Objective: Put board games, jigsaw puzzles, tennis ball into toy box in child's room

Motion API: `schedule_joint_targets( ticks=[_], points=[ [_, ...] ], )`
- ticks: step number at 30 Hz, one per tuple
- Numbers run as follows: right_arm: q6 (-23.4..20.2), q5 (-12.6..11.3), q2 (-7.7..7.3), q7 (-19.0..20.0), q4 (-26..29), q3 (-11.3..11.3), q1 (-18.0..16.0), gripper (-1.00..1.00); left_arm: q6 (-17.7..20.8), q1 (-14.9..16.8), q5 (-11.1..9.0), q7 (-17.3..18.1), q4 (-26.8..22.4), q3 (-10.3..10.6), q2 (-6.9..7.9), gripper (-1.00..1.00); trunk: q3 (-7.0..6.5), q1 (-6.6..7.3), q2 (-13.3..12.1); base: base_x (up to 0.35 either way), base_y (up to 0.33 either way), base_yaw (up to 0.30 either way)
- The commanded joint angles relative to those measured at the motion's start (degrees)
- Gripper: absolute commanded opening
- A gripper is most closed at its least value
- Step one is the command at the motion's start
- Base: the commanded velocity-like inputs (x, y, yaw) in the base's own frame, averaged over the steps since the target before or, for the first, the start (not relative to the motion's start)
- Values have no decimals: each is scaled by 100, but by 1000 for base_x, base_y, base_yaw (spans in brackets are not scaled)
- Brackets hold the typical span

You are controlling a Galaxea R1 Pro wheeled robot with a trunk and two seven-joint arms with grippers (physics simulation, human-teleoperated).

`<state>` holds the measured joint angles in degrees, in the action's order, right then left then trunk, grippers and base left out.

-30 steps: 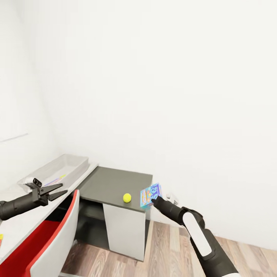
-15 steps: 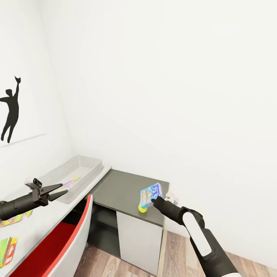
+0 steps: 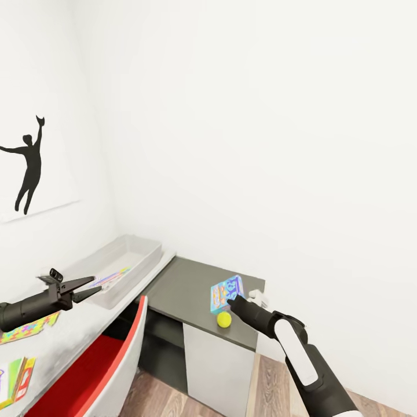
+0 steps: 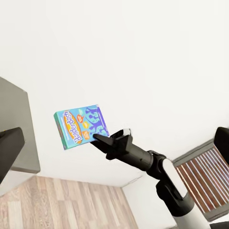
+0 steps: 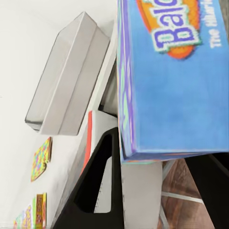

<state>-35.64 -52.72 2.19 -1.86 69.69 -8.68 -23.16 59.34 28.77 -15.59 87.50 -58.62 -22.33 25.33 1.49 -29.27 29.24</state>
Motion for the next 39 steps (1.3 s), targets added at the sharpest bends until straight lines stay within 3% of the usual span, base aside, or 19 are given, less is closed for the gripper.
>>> schedule_joint_targets(
  ticks=[1,5,16,21,23,27,31,39],
  points=[
    [-27,-32,6,-18,46,-1,-4,-100,61,5,4,22,0,1,1,100,11,-3,11,5,0,164],
    [-50,-35,-3,-28,389,-23,-3,-100,61,5,4,22,0,1,1,100,10,-3,11,2,0,65],
    [-70,-34,8,-34,591,-59,1,-100,58,5,4,22,0,1,7,100,9,-3,11,0,0,5],
    [-539,-39,37,-91,614,-287,-68,-100,57,5,0,20,0,1,-18,100,9,-3,11,0,0,0],
    [-879,-48,61,-259,613,-295,-226,-100,54,5,2,21,0,1,-16,100,9,-3,11,34,0,0],
    [-1438,-104,84,-712,571,-269,-851,-100,52,5,3,17,26,1,-5,100,9,-3,11,138,0,0],
    [-1694,-123,147,-953,242,-138,-1404,-100,52,5,4,20,45,1,-2,100,9,-3,11,179,0,0],
    [-1744,-119,225,-1057,71,-77,-1616,-100,52,5,4,21,58,-7,7,100,9,-3,11,39,0,0]
  ],
)
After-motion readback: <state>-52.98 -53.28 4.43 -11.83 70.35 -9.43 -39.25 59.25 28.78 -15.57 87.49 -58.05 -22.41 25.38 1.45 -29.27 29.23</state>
